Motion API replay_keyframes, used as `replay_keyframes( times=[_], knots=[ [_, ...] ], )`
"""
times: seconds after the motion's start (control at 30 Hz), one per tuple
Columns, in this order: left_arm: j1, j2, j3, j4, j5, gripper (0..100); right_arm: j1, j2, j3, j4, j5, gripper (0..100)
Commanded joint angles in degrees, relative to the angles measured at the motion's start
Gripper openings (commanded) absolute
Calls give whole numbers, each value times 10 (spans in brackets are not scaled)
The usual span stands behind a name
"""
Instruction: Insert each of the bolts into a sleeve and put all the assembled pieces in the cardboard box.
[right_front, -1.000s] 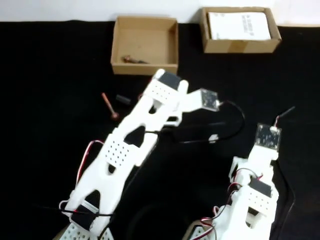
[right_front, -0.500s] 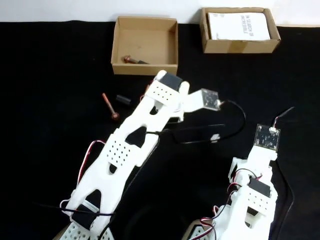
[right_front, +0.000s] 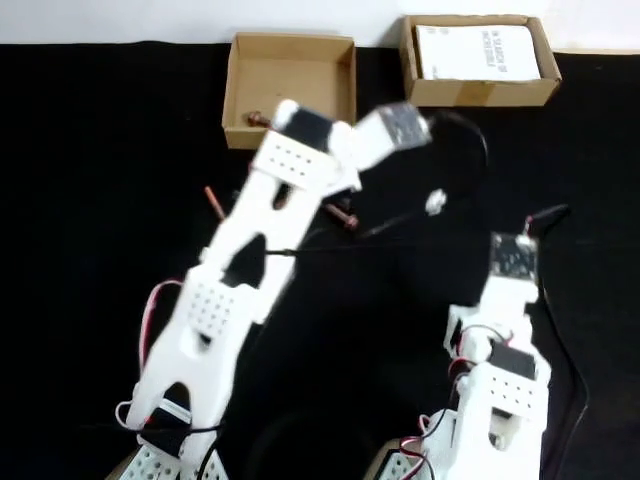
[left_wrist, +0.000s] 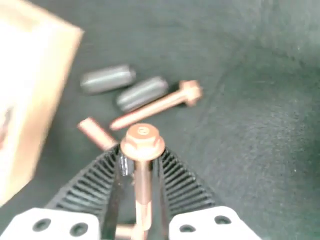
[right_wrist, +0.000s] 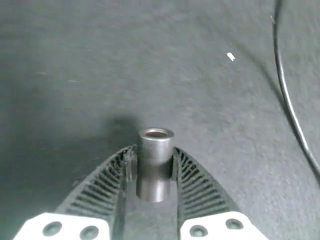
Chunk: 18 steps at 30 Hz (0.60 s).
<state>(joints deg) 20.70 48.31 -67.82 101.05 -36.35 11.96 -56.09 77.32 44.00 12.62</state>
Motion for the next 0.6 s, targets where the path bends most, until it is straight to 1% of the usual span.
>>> replay_keyframes(
  times=[0.0, 0.1, 0.17, 0.3, 0.37, 0.43, 0.57],
  knots=[
    [-3, -163, 79, 4, 30, 9, -63, -15, -140, 132, -4, 6],
    [-3, -295, 179, 4, 54, 9, -130, -15, -262, 254, -4, 6],
    [-3, -386, 243, 3, 65, 9, -177, -15, -333, 313, -4, 6],
    [-8, -559, 364, 3, 80, 9, -268, -15, -430, 391, -14, 6],
    [-28, -637, 408, 3, 93, 9, -305, -15, -453, 401, -55, 6],
    [-61, -705, 438, 2, 106, 9, -332, -15, -461, 394, -107, 6],
    [-145, -814, 465, 2, 155, 9, -373, -15, -452, 314, -203, 6]
  ],
)
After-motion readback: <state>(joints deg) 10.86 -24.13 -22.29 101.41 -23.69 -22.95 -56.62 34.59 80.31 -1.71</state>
